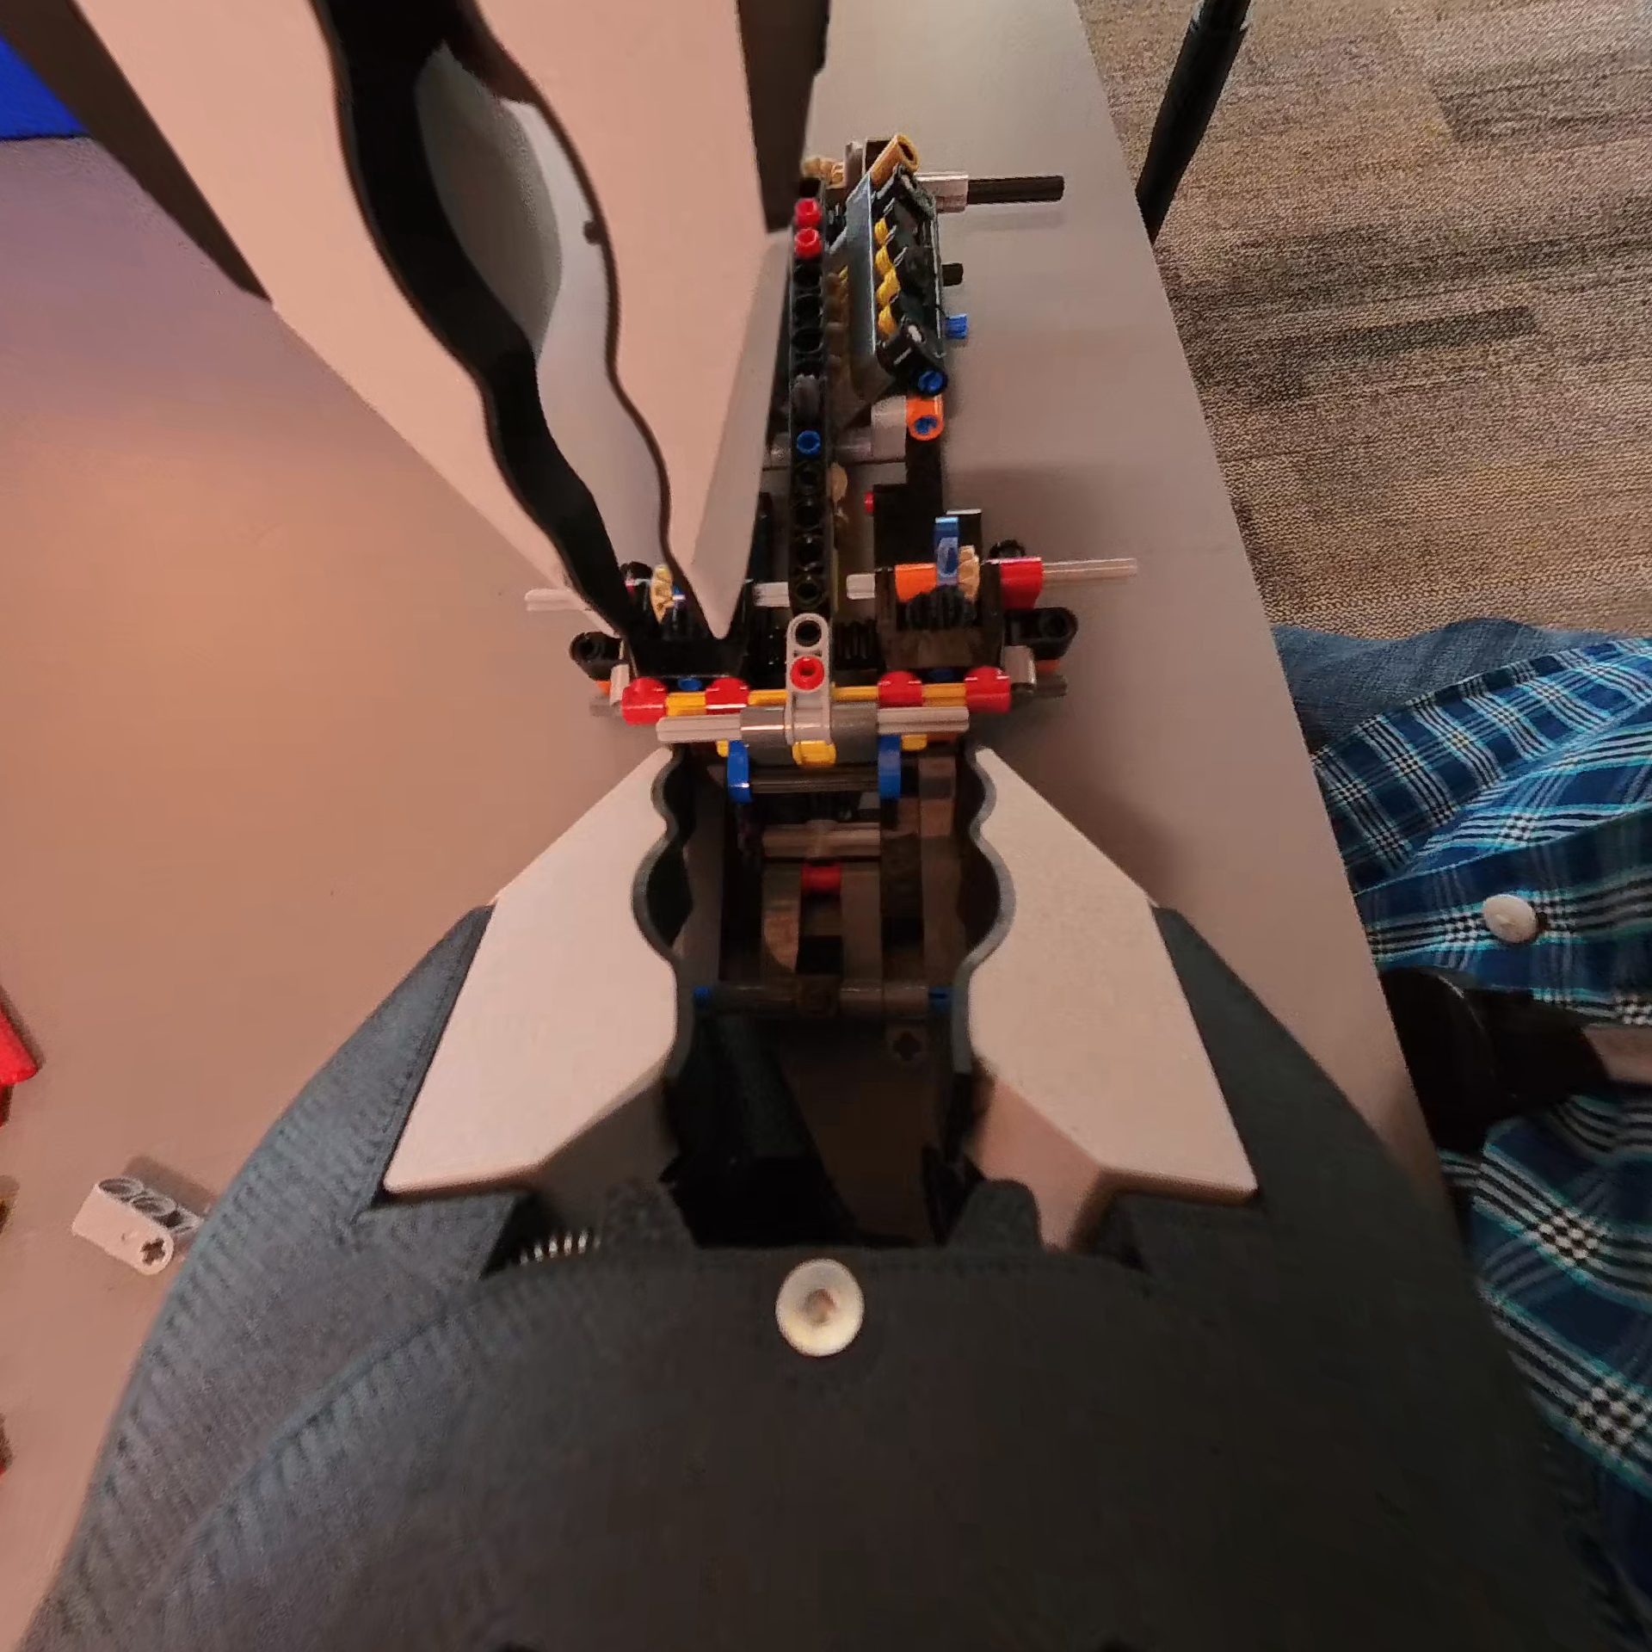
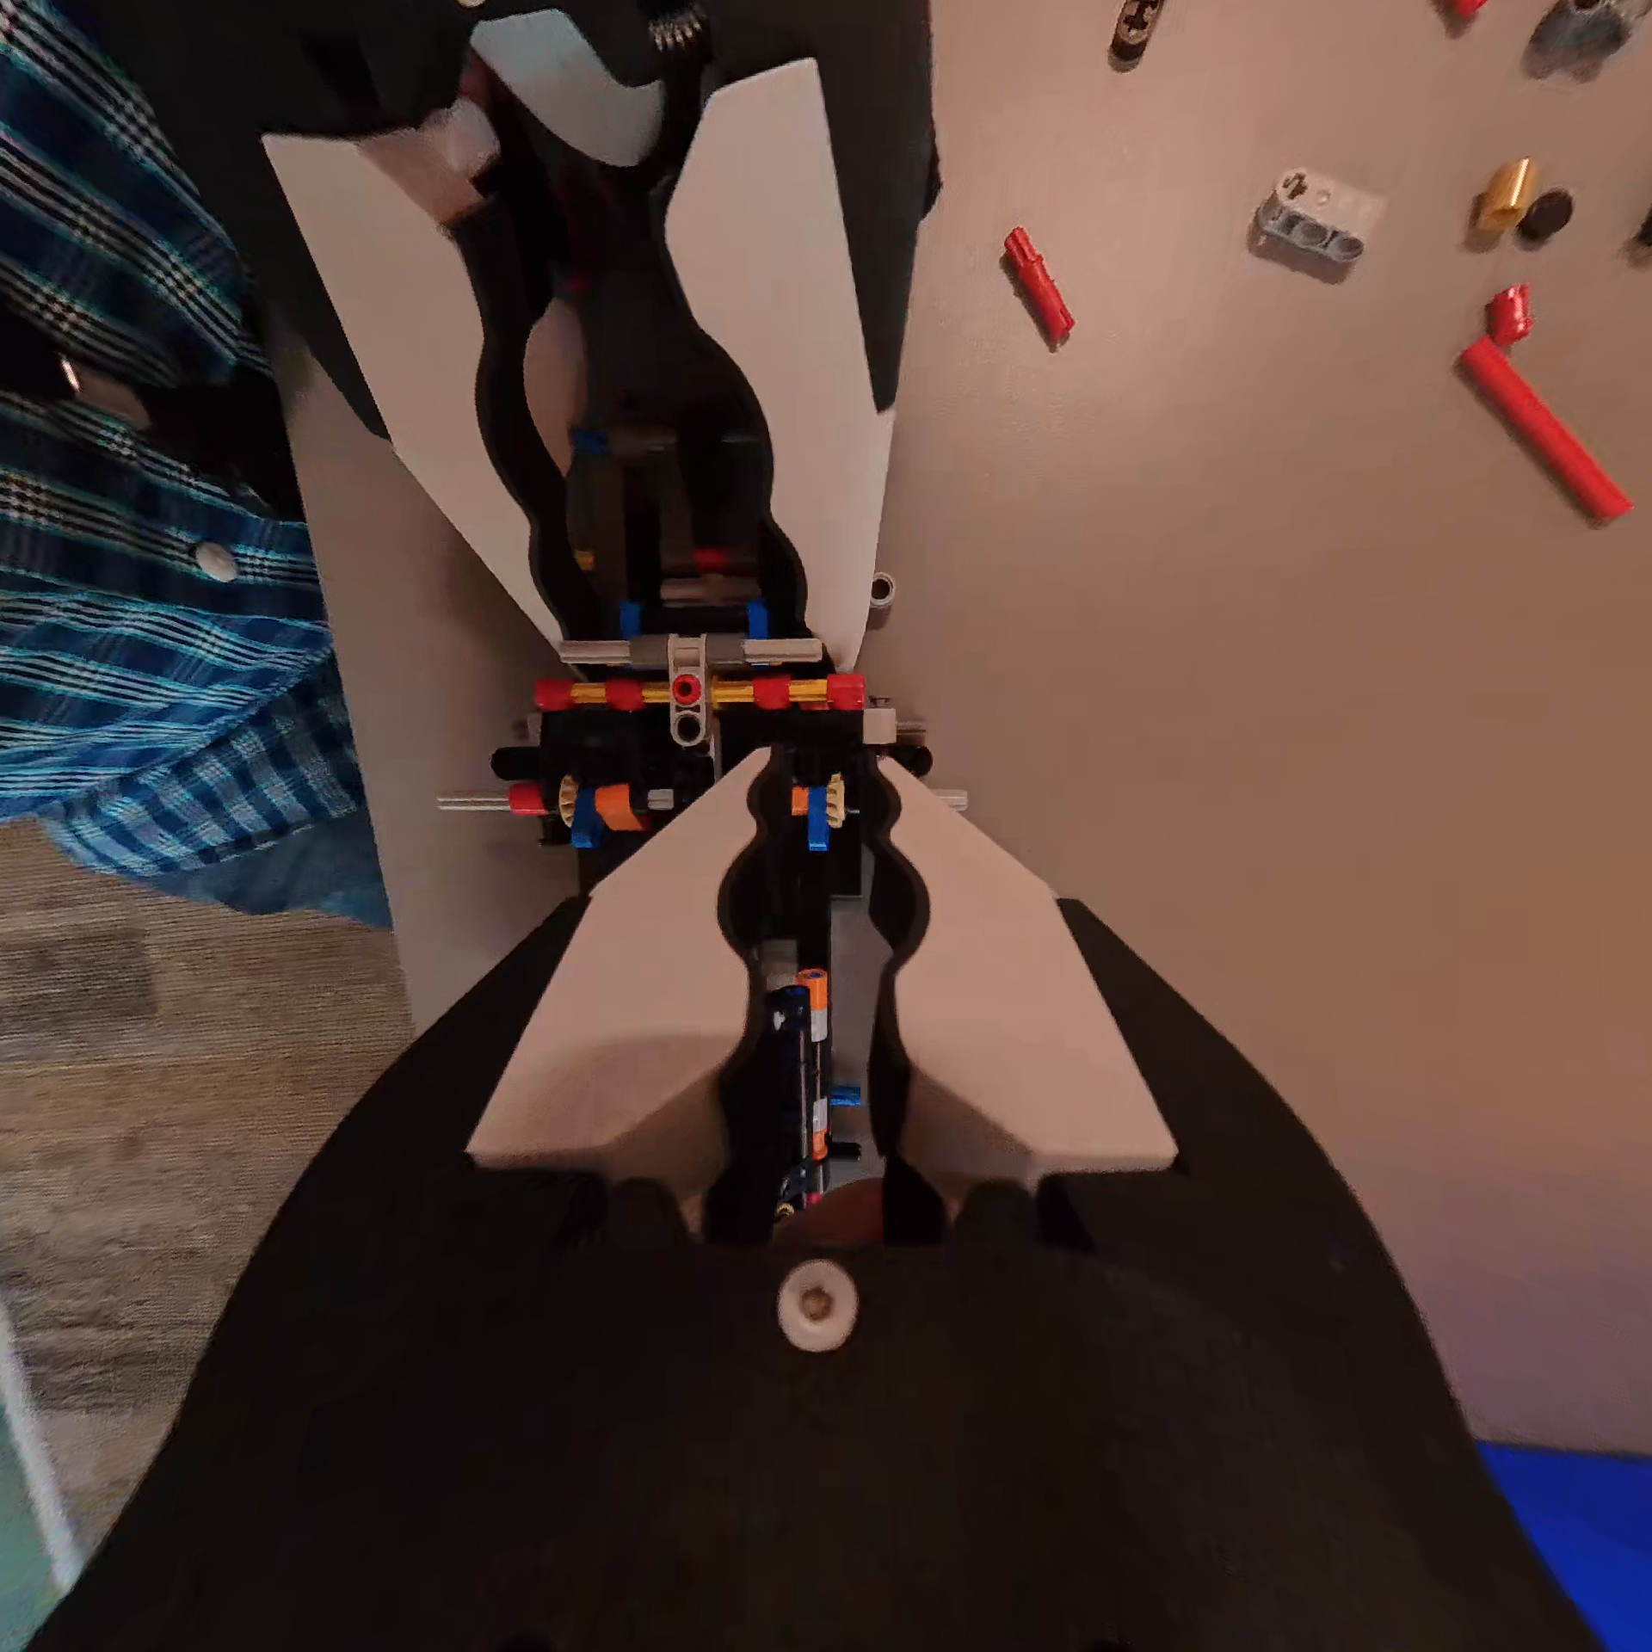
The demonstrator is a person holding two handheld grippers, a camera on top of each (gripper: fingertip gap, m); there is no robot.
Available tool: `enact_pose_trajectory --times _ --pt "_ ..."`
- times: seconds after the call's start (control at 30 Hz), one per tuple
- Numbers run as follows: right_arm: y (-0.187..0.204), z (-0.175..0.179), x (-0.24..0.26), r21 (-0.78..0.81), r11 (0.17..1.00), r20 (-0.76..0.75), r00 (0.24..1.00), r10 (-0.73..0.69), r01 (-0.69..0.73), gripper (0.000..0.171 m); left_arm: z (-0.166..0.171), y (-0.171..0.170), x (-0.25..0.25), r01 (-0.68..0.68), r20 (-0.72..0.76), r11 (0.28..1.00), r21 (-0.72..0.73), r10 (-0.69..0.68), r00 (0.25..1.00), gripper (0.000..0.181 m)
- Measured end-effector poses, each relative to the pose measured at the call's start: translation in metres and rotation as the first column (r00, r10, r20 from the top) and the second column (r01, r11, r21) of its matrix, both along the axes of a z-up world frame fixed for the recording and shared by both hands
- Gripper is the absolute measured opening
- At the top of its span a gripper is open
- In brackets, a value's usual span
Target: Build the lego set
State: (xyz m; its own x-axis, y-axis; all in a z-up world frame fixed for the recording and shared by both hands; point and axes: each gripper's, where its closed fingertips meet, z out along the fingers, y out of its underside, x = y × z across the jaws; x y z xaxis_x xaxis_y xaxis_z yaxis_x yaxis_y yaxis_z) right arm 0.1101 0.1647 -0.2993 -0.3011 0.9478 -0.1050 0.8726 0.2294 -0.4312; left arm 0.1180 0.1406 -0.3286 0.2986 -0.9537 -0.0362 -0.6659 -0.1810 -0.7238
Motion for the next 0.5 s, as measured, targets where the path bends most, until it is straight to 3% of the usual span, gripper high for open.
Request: enact_pose_trajectory --times 0.13,0.5 --pt "0.0009 0.0003 -0.0005 0.052 0.998 -0.019 1.000 0.021 -0.020 0.012 -0.0004 0.0001 0.0001 0.000 -0.001 1.000 0.004 0.000 1.000 0.058" --pt "0.0011 0.0006 -0.0015 -0.274 0.958 -0.025 0.997 0.076 -0.080 0.010 -0.0012 0.0006 0.0002 0.000 -0.001 1.000 0.004 0.000 1.000 0.059"
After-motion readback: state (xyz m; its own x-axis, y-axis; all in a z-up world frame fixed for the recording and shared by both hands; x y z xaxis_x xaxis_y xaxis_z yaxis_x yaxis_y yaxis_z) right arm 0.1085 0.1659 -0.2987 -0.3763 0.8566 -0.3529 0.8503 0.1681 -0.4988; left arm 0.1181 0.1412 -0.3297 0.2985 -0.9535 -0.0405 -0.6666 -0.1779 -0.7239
